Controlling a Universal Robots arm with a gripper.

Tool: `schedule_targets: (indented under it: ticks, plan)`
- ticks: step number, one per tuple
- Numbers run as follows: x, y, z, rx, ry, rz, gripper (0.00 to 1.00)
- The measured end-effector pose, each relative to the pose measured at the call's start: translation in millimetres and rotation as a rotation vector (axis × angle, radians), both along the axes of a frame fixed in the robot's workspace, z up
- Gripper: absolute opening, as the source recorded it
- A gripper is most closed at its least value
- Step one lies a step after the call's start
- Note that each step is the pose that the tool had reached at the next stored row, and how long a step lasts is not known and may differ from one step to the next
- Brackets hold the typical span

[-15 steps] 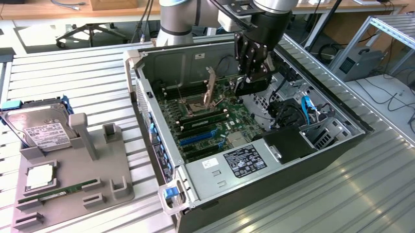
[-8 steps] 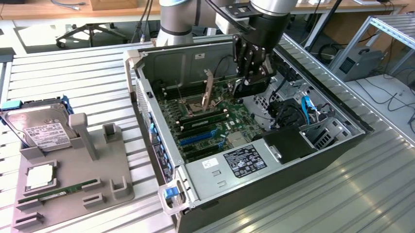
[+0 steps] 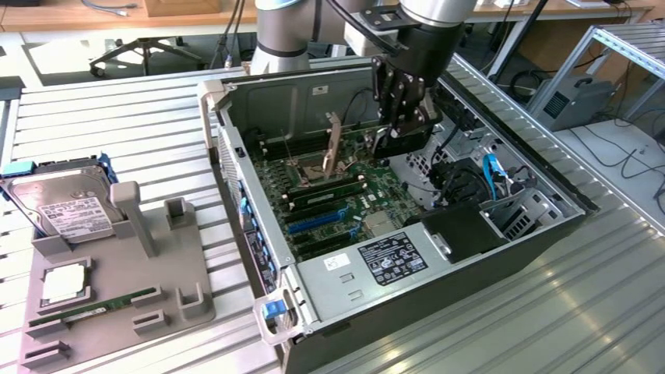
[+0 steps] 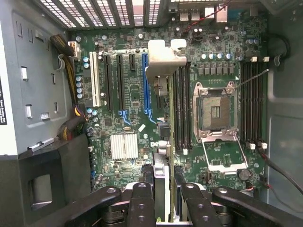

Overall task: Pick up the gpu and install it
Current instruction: 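Insert the gpu into the slot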

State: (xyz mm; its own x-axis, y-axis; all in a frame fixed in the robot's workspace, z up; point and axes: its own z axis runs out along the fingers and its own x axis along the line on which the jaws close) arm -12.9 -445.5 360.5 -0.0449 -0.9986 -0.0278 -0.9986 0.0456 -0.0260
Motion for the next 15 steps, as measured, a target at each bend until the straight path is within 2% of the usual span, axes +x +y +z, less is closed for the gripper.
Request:
schedule_targets:
  ticks: [15]
  plan:
    - [-2.5, -1.7, -1.2, 0.0001, 0.0, 0.0, 0.27]
